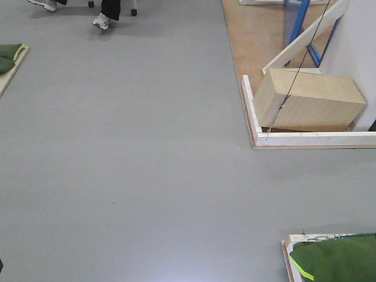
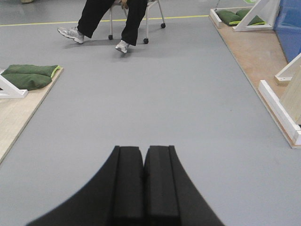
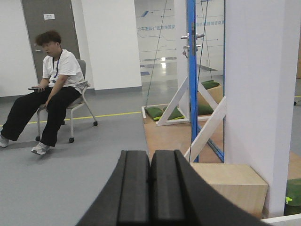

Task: Move to blue door and open it
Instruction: 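Drive the base forward toward the blue door on the plywood platform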

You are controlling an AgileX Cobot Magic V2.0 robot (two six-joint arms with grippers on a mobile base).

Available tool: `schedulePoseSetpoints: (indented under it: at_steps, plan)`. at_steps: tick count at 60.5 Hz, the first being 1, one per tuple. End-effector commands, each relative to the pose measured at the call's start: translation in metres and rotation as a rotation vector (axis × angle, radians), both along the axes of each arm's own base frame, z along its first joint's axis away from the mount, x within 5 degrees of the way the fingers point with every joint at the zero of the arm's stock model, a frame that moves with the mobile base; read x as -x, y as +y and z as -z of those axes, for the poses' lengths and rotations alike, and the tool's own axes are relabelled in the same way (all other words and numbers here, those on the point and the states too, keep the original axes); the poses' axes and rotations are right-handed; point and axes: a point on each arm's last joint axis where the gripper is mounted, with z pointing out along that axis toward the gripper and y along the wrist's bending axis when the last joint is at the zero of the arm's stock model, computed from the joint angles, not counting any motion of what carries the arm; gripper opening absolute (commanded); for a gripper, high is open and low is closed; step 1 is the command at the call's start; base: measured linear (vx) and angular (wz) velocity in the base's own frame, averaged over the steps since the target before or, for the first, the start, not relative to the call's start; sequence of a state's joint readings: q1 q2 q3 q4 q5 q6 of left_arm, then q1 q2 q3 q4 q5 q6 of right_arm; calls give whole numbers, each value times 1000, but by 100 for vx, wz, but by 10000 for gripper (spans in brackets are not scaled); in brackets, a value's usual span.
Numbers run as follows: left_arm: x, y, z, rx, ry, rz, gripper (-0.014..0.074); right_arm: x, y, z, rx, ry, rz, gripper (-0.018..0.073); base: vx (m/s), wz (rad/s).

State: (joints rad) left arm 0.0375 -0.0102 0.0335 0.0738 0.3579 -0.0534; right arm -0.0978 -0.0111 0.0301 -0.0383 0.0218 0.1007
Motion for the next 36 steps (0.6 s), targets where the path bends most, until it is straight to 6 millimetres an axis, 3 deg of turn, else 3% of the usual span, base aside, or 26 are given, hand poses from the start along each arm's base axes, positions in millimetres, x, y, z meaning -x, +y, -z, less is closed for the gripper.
schedulePoseSetpoints:
  at_steps: [1, 36]
  plan:
    - [0, -1, -20, -2, -136, 7, 71, 1, 0, -5, 24, -82, 0, -4, 0, 0]
    - [0, -1, -20, -2, -134, 7, 71, 1, 0, -5, 24, -80, 0, -4, 3, -1]
